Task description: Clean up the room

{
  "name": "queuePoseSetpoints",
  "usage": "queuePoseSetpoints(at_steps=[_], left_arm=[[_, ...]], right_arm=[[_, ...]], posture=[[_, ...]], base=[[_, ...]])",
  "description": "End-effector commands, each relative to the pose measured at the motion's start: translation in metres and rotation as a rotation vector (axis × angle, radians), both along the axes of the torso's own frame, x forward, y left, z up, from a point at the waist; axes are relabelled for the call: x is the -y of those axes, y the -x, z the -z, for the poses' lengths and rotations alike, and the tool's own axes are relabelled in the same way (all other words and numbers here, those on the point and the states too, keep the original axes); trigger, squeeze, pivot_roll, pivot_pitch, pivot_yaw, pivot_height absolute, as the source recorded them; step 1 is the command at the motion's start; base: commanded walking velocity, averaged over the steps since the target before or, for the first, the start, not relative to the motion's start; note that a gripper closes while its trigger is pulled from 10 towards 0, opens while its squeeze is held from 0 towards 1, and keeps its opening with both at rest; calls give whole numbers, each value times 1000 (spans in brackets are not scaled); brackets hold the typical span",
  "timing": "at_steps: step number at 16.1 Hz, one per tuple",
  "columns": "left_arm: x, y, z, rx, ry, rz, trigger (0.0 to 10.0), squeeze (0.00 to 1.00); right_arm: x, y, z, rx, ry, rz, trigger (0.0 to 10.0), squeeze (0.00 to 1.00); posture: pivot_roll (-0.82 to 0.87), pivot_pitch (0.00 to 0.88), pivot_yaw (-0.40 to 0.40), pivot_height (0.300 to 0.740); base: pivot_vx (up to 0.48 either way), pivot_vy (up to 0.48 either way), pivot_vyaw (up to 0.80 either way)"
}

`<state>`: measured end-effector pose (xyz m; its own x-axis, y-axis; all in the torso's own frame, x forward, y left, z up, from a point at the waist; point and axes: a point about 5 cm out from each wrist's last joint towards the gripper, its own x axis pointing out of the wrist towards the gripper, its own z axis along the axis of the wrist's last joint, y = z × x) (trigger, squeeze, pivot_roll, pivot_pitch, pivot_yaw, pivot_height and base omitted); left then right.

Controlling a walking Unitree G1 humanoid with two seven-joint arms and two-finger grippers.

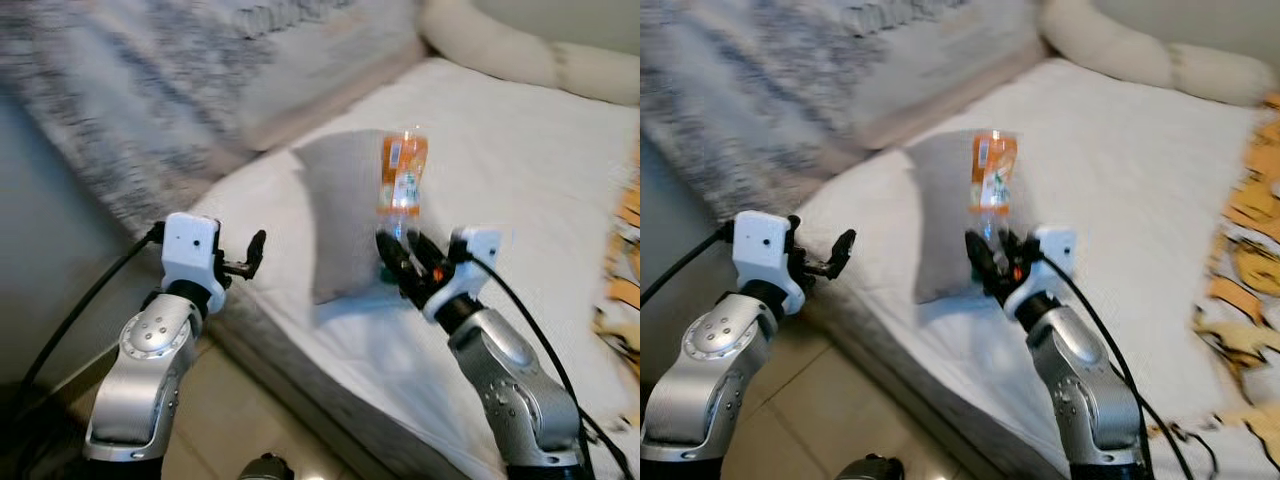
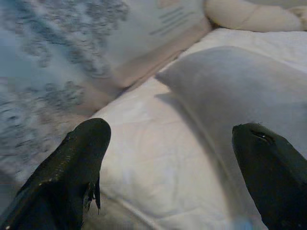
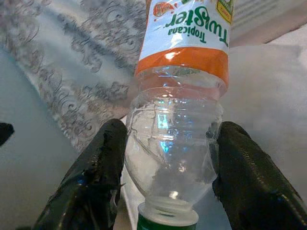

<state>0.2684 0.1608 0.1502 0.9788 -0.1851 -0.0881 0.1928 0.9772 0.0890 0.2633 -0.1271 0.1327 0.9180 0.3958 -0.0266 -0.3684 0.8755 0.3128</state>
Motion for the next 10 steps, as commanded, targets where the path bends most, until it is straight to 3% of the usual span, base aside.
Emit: queuePoseSetpoints(at_steps=[1, 7, 10], left_arm=[[1, -2, -3, 6, -7, -8, 10000, 0], [-4, -5, -4, 4, -7, -42, 10000, 0], [-5, -6, -5, 10, -19, -53, 10000, 0]], right_arm=[[0, 0, 0, -12, 16, 5, 10000, 0], [1, -1, -3, -14, 4, -5, 10000, 0], [6, -4, -1, -17, 36, 49, 10000, 0]], posture=[[-11, 0, 25, 740], [-20, 0, 22, 740], [-20, 0, 21, 740]], base=[[0, 0, 800], [0, 0, 800], [0, 0, 800]])
